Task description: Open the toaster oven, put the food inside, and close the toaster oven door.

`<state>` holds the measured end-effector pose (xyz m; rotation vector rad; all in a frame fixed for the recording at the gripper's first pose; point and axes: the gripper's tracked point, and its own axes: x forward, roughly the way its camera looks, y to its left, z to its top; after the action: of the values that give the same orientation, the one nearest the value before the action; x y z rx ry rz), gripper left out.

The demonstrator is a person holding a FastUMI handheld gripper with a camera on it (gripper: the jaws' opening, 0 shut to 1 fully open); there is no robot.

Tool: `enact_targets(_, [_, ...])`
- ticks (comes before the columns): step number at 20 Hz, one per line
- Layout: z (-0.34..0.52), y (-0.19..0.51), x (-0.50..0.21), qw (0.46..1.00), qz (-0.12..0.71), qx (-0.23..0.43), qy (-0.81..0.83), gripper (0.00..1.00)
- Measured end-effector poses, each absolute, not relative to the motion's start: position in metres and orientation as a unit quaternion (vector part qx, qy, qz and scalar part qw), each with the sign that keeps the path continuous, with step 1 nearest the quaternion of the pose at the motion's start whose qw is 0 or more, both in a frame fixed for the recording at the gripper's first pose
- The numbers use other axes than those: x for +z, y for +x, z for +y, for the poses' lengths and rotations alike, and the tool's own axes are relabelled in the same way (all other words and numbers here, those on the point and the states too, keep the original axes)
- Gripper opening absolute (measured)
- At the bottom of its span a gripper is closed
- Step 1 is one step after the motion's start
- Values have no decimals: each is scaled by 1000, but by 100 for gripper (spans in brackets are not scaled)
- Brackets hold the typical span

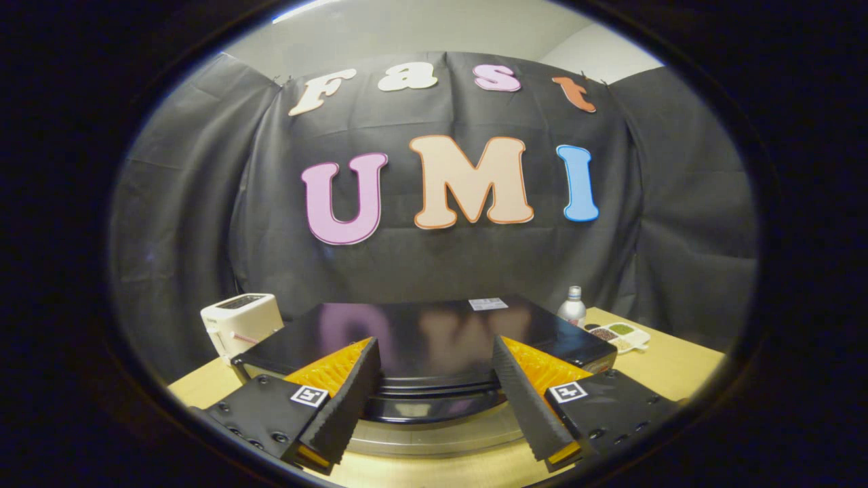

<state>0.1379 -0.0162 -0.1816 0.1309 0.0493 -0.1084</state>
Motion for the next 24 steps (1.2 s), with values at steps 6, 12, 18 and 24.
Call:
enact_targets(6, [-21,135,-181,992,-24,-69,100,100])
enact_targets(12, [-23,129,-181,992,-33,-70,100,100])
enact_targets(18, [-21,93,-188,991,-45,-84,98,100])
enact_targets(24, [-25,56,-202,992,-32,-82,88,100])
